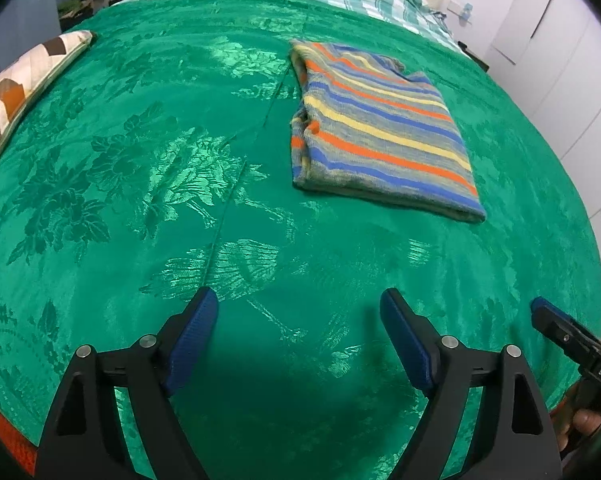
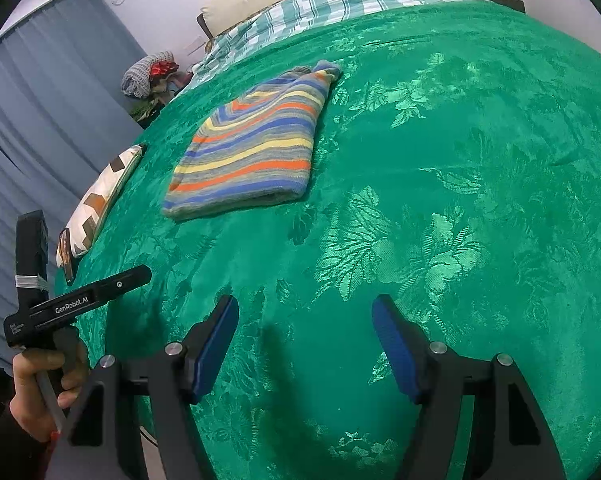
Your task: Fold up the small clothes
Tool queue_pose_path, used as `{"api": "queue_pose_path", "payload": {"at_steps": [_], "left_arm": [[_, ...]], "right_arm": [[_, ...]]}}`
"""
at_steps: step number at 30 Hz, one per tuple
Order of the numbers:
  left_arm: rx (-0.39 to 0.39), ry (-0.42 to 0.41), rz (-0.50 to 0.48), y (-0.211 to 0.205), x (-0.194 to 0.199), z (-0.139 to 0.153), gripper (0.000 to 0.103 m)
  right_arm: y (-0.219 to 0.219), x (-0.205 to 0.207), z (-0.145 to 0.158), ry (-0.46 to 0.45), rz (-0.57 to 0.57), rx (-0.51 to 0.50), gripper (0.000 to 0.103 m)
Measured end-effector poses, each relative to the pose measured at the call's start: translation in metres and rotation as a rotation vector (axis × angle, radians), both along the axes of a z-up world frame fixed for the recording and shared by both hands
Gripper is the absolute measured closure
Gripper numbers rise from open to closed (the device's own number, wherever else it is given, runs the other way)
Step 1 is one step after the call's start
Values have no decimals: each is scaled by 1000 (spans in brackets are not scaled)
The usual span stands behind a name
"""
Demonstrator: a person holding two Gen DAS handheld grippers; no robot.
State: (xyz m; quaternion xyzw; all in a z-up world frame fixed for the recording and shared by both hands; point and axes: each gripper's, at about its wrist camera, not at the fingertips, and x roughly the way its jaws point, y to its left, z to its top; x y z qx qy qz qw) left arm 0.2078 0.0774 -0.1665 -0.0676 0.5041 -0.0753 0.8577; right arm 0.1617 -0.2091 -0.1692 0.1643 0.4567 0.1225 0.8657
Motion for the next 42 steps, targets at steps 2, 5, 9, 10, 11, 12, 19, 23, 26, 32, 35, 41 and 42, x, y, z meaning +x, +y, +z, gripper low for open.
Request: {"api": "queue_pose_path", "payload": {"at_steps": [2,5,9,10,11,12,19,23,26,32,35,41,42], "left_arm": [[-3,3,1,0,1,0,18],[-6,7,-1,0,2,-1,17],[-6,9,-11,-2,5,-3,15],[-4,11,-13,-2,6,-4,15],[-2,13,-15,-3,6,-5,15],[-2,14,-18,-3,7,-6,15],[-211,15,-4,26,55,12,15],[-333,59,17,38,121,18,14],[-289,73,-3,28,164,12,19],[-259,151,-50,8,210,-17,48],[-281,182,-68,-3,218,-25,84],[-184,115,-78,-21,210,-1,90],[-195,103,-79,-20,206,5,90]], "right_arm": [[0,0,-1,-2,1,0,34],[-1,0,-1,1,0,3,34],[-1,0,-2,-1,0,4,34],[-1,1,-2,-1,0,4,34],[-1,1,-2,0,-1,6,34],[-1,1,-2,1,-3,11,34],[-12,49,16,-26,-2,85,33],[-24,113,27,-43,-31,190,29],[-28,171,16,-3,-30,276,29],[-19,245,-37,123,-31,454,51],[0,256,-48,139,10,462,67],[20,253,-11,71,57,281,79],[22,249,2,49,72,269,79]]}}
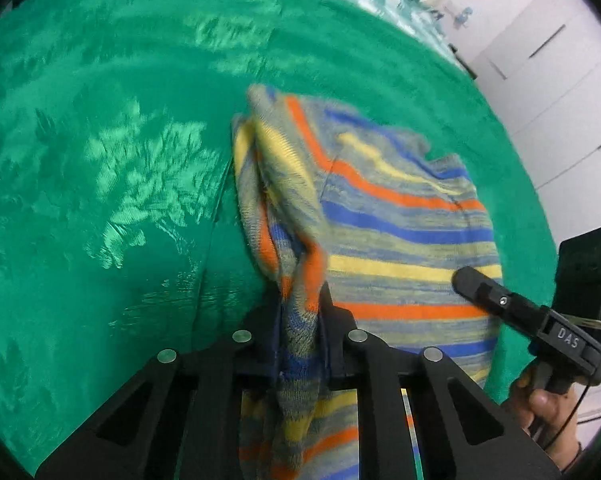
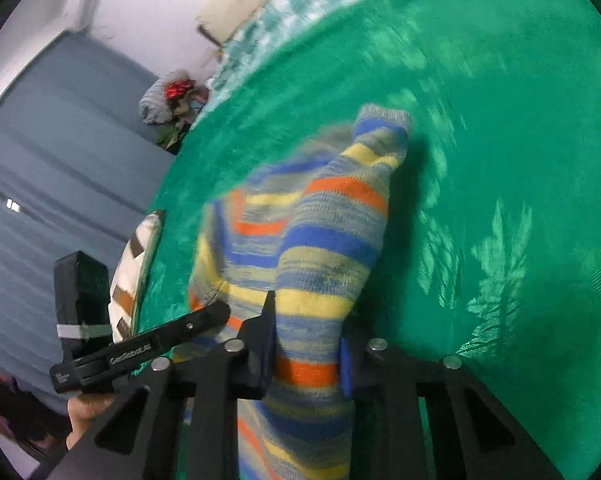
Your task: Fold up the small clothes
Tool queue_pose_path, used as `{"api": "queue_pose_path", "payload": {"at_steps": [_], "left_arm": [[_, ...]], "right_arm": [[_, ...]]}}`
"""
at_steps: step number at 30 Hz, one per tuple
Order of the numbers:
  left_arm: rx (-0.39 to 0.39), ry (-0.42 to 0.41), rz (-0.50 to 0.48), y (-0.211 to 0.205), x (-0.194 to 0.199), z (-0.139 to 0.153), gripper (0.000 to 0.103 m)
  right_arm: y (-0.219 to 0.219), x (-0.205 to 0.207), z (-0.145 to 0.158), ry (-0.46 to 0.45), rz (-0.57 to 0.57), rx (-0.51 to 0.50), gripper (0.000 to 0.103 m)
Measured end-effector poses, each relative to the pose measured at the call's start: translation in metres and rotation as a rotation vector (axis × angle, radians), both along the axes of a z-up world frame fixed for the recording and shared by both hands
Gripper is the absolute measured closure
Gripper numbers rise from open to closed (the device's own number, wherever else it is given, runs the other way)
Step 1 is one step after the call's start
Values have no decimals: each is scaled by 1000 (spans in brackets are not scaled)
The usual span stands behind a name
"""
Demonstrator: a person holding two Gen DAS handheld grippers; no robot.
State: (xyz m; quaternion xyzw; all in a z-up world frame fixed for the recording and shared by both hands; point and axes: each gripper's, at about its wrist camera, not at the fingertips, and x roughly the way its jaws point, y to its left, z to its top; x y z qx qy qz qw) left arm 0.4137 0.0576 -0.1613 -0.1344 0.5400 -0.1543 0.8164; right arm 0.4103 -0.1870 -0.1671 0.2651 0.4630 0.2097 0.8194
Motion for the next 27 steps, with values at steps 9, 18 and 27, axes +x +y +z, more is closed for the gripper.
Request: {"api": "queue_pose_path", "payload": {"at_steps": [9,18,27], "left_arm": [[-10,69,-36,-15,-32,12,73],[385,-266,34,-20,-133,60,9],[510,-377,104,-4,-208,100,1]], "right_arm": [[-25,-33,13,123,-58,-127,50],[-31,-118,41,35,-86,-407,16],[-7,-216,72,-31,-91,-558,7]]}}
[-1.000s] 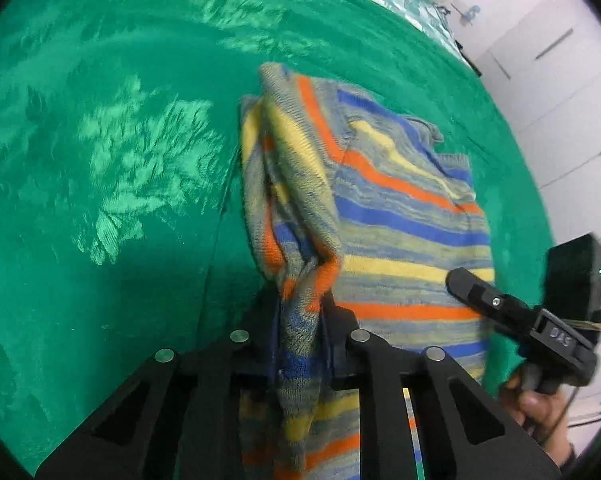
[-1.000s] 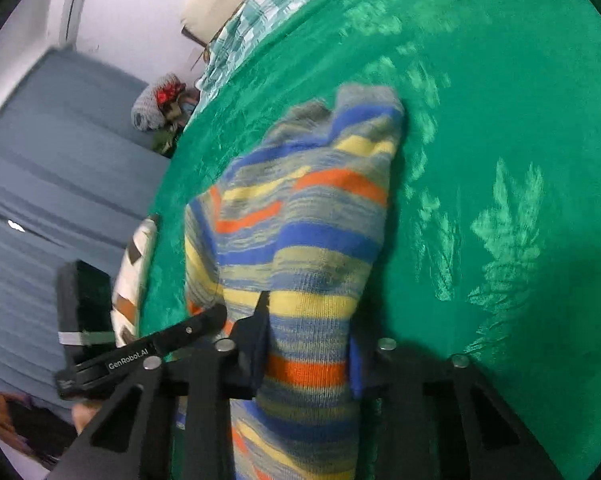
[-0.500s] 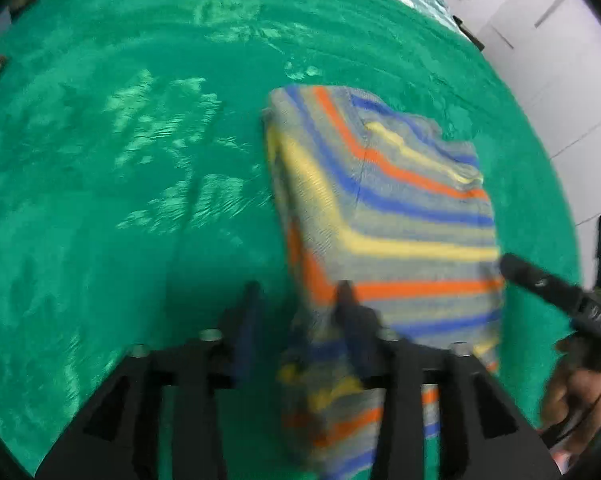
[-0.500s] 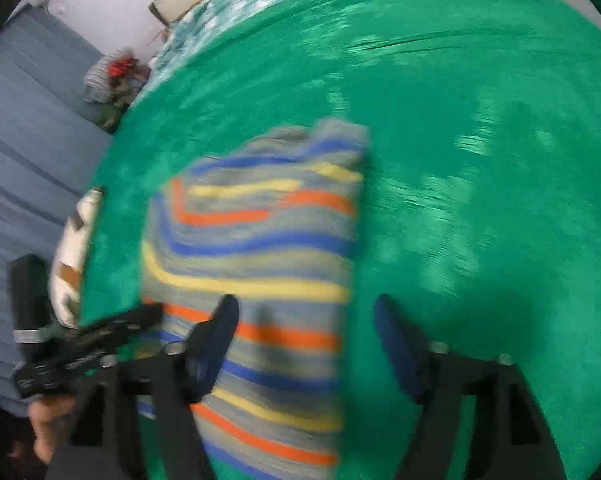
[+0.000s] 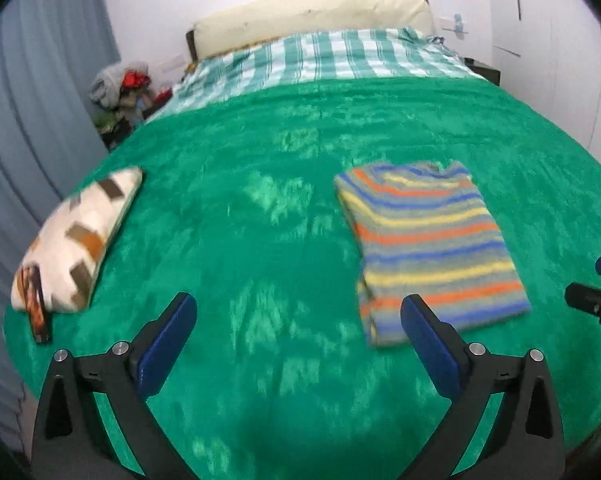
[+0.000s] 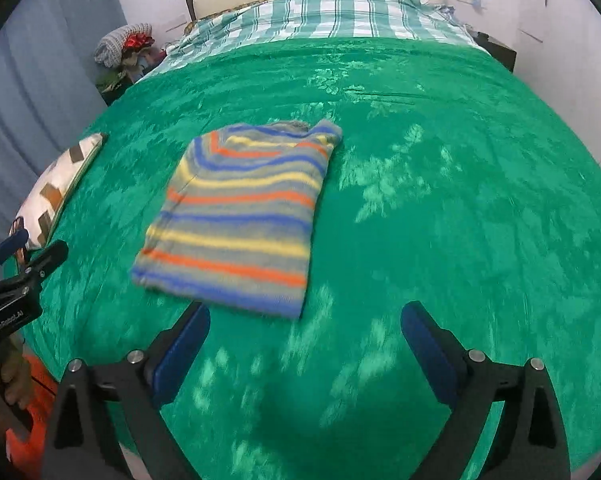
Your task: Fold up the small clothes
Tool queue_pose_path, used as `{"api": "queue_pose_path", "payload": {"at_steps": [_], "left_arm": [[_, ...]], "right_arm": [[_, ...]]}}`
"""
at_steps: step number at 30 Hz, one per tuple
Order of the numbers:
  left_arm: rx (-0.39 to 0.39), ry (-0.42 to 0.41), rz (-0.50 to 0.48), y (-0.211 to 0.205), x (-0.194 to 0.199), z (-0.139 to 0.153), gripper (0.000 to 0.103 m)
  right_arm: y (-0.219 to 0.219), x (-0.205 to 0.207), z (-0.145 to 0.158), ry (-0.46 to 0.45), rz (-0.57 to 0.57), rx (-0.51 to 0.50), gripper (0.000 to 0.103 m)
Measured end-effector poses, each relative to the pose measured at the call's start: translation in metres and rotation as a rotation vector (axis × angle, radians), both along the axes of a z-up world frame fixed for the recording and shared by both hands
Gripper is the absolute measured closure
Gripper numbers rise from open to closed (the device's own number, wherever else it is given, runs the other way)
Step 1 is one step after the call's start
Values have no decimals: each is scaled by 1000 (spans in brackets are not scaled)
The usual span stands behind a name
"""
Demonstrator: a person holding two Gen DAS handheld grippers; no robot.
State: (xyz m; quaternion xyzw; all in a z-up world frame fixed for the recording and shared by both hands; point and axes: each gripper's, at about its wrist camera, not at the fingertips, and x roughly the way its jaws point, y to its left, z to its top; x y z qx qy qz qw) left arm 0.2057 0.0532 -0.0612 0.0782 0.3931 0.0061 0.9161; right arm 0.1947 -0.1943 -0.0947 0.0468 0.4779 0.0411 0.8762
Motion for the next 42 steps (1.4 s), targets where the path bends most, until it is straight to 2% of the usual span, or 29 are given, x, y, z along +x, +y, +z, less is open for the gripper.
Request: {"api": "queue_pose_path", "payload": {"at_steps": [3,7,14,19,26,34,42], "left_arm": [[-43,94,25,7,-12,-11,1],[1,164,87,12,-33,-24,2],[41,145,64,8,-61,-13,1],[6,139,53,9,-65,-5,1],[6,154,15,2,-68,-1,0],[-50,200,-21,0,-69,2,0],[-58,190,-3,3,-66,8,0]], "right_arm": [[11,-22,3,-5,4,-16,6],[30,-49,10,-22,17,-44,0],[51,-70,25,-43,53,-72,0],[53,-76,33,-53,41,-105,0],[50,-79,39,-42,24,-151,0],[47,-81,41,-30,25,-152,0],[43,-83,43,-29,17,-138,0]]}}
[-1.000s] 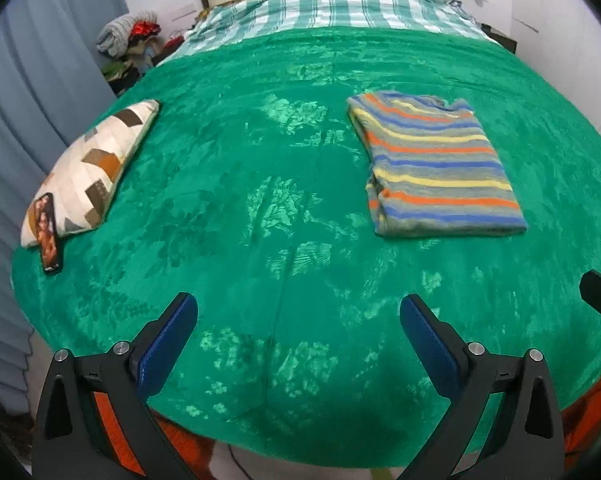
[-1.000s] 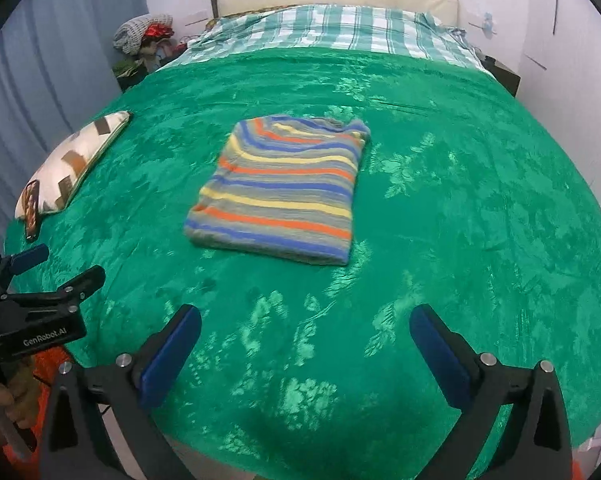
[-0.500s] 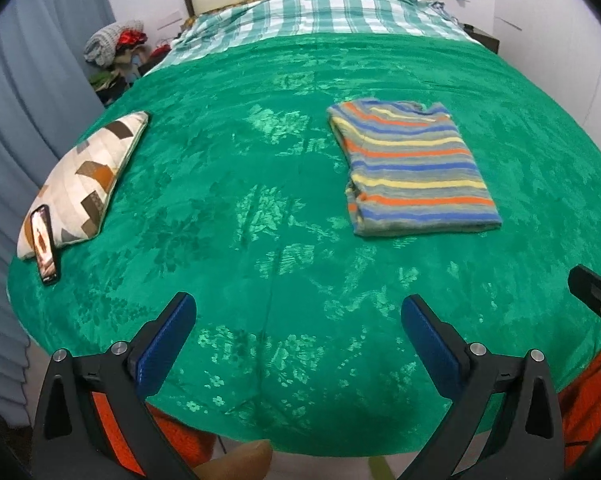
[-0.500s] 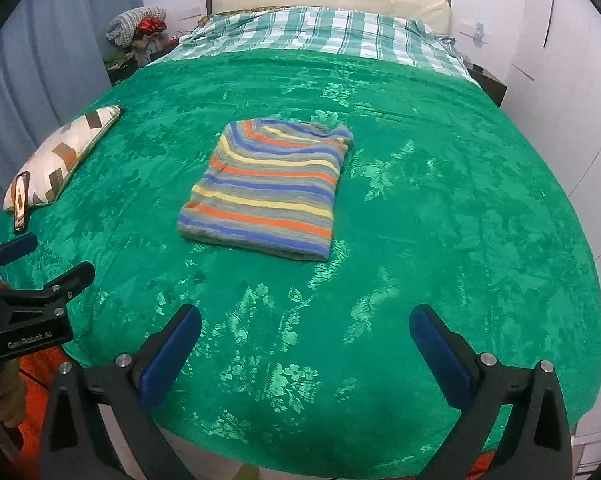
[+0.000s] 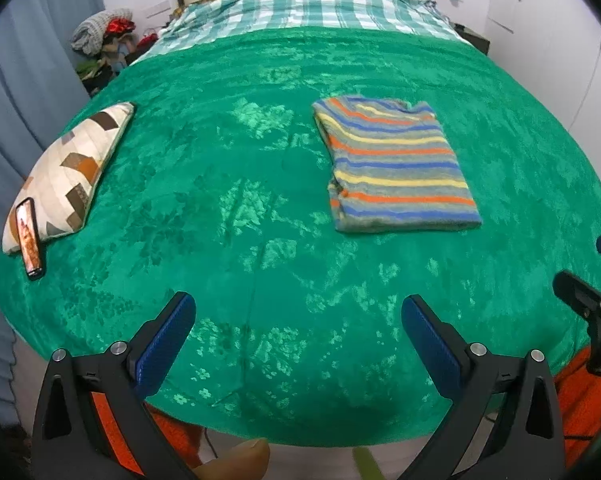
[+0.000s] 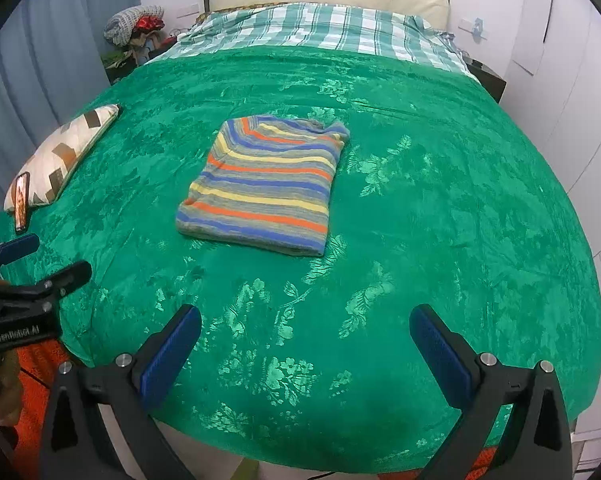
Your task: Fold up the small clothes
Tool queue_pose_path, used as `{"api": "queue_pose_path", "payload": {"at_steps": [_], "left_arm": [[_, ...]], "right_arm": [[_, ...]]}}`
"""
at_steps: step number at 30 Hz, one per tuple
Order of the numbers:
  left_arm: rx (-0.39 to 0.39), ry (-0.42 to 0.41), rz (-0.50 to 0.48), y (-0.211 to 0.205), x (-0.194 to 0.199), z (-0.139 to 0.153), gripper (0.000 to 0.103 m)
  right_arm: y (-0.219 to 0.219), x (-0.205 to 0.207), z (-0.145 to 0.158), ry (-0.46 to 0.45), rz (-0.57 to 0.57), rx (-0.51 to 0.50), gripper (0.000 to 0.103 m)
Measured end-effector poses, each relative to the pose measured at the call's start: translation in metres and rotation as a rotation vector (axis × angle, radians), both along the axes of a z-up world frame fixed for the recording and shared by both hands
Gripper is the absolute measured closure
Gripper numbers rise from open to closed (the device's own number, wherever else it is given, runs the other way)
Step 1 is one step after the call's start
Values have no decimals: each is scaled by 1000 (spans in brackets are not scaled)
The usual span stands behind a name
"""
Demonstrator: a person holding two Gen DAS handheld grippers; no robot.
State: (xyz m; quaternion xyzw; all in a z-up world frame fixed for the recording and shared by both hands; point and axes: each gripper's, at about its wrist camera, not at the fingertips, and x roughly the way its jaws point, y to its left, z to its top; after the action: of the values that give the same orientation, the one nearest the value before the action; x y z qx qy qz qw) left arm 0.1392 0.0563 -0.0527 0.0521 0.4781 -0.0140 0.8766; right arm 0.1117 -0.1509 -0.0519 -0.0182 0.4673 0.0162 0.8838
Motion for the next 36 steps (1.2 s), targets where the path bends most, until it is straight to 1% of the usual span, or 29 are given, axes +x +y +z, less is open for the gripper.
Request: {"api": "queue_pose_path", "payload": {"at_steps": [3,5,7,9,11,13,14,17,19,22,25,27,29,32,36], "left_arm": [[-1,-35,12,4,3,7,0],[-20,-56,6,8,5,12,0],[-58,-95,-2,12,5,18,0],[-75,-129,13,15,5,23,0],[-47,-142,5,14,4,24,0],[1,-155,-25,10,2,25,0],[2,-156,-32,9,1,25,0],[-59,-94,-32,11,0,24,0],[-56,-73,-34,9,-2,22,0],[-12,-57,-31,5,-5,20,0],[-2,-40,-34,3,-7,16,0],[-8,-11,-18,3,-6,13,0],[-40,15,-12,3,-6,9,0],[-71,32,-31,0,-8,4,0],[-56,34,-38,-6,-9,3,0]], "right_arm": [[-2,-2,-1,3,-5,-3,0],[-3,-1,-1,5,-4,-6,0],[-3,-2,0,4,-5,-2,0],[-3,-1,0,5,-3,11,0],[-4,-1,1,10,-1,34,0],[-4,0,2,11,-1,56,0],[-4,0,3,11,-1,60,0],[-1,1,3,19,4,56,0],[2,1,2,23,16,66,0],[6,0,0,32,27,76,0],[10,-1,-2,41,30,56,0],[12,-2,-1,41,29,37,0],[13,-3,1,38,31,28,0],[14,-4,5,25,31,13,0],[12,-5,7,14,25,10,0]]}}
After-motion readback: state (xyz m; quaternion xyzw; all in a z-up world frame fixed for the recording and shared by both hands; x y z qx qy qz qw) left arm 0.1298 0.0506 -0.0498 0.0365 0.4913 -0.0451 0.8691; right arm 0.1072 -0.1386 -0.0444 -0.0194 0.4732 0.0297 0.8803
